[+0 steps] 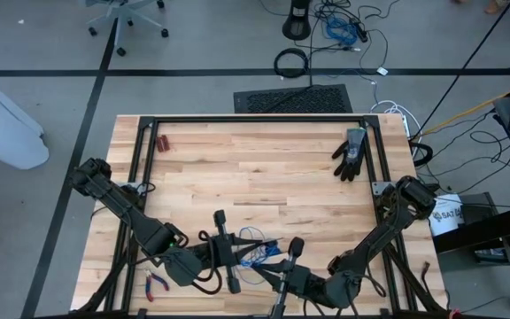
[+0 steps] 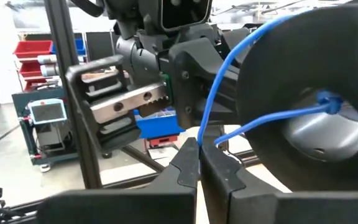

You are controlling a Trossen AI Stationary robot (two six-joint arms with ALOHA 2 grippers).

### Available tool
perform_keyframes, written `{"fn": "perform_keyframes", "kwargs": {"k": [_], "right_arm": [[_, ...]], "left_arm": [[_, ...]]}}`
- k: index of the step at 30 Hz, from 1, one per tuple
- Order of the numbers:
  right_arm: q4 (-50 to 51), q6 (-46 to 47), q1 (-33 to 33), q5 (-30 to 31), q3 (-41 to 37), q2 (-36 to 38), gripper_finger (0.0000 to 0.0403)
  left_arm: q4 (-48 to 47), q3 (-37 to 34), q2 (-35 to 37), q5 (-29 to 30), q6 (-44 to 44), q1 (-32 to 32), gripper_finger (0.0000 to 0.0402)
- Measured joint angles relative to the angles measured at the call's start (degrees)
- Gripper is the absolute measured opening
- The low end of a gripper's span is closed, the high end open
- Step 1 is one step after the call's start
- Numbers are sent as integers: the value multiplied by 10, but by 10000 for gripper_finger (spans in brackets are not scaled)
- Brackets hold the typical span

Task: Coil cords
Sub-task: Coil the blue wire onto a spool

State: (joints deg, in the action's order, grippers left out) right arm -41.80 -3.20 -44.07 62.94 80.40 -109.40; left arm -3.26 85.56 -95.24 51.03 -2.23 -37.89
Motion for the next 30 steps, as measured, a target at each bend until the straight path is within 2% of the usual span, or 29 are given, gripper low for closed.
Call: {"fn": "perform_keyframes", "kwargs": {"k": [12,20,27,30], "right_arm": [[32,19,9,2,0,0,0],[103,70,5,36,0,1,0],[118,66,-18,94,0,1,0],[126,65,-24,96,0,1,0]], "left_arm": [[32,0,-12,-13,11,0,6],[44,0,-12,-15,26,-4,6],[43,0,-6,-15,27,-9,6],[41,0,-1,-15,30,-13,6]]}}
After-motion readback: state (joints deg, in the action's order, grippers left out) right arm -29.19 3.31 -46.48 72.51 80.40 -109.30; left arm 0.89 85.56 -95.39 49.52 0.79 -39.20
